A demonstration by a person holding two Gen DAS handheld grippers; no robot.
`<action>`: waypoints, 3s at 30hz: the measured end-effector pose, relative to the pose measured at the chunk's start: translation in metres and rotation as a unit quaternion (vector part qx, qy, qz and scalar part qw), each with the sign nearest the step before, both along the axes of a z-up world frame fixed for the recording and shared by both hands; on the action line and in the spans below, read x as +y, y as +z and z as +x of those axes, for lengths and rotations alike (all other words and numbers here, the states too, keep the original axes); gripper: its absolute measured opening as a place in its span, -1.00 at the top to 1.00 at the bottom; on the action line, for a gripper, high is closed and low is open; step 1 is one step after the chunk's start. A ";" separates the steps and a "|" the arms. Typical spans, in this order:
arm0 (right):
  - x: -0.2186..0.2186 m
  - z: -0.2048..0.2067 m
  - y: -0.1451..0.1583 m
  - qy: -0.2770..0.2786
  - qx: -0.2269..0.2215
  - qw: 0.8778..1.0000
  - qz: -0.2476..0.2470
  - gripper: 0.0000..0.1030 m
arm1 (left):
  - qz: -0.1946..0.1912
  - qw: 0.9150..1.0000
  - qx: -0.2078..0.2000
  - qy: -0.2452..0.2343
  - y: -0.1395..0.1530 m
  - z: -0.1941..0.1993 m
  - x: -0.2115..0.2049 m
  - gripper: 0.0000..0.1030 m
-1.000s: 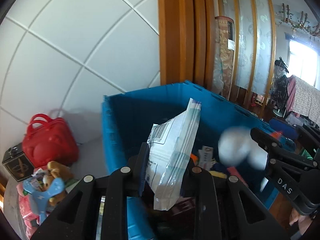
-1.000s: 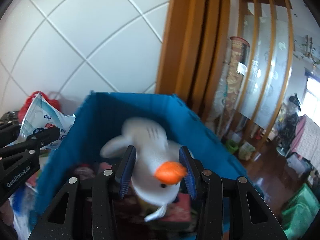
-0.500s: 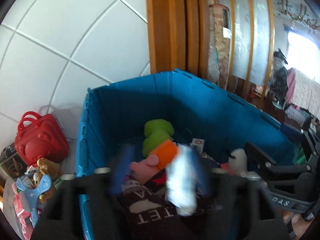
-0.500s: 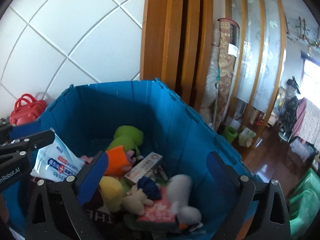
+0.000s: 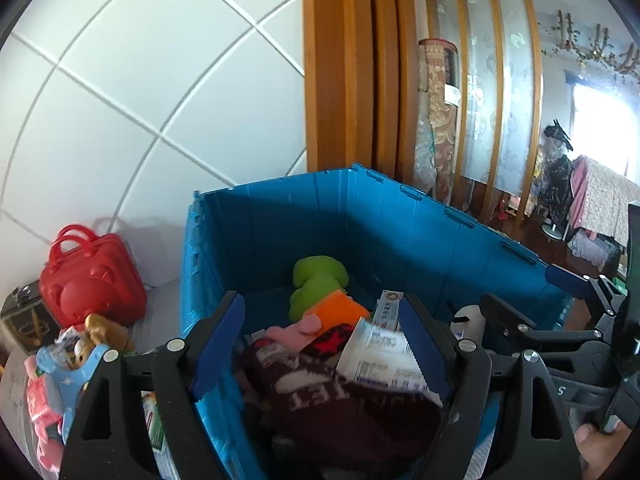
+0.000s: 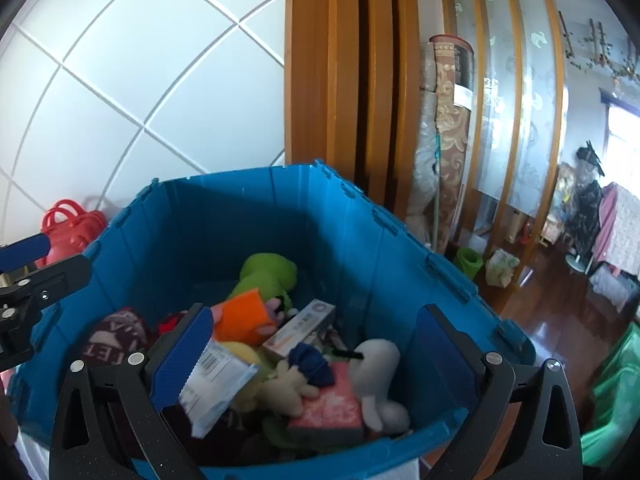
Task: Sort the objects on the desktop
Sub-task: 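Carry the wipes packet and duck plush over the blue bin and release both, then move both open tools back over the pile, then grasp the green Bulofen medicine box with the left tool while the right tool grasps the yellow sachet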
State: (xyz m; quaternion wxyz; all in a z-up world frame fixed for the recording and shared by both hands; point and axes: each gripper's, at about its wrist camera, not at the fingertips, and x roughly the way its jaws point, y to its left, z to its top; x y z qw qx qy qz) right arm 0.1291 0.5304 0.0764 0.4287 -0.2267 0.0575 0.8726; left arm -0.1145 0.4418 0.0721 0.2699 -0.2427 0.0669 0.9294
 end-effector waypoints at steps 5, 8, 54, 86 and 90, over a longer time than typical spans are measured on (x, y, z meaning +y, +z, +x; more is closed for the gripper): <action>-0.024 -0.003 0.001 0.028 0.003 1.000 0.001 -1.00 | 0.022 0.999 -0.012 0.023 -0.002 0.017 -0.033 -0.54; -0.042 -0.013 0.002 0.050 0.002 0.999 0.004 -1.00 | 0.023 0.999 -0.009 0.044 -0.005 0.022 -0.057 -0.54; -0.185 -0.297 -0.217 0.256 -0.156 0.937 -0.176 -1.00 | -0.067 0.942 -0.266 0.196 -0.255 -0.115 -0.321 -0.54; -0.124 -0.377 -0.321 0.220 -0.256 0.912 -0.232 -0.06 | -0.162 0.946 -0.265 0.095 -0.337 -0.210 -0.243 -0.67; -0.133 -0.369 -0.315 0.225 -0.258 0.909 -0.239 0.28 | -0.139 0.944 -0.282 0.104 -0.333 -0.198 -0.252 -0.67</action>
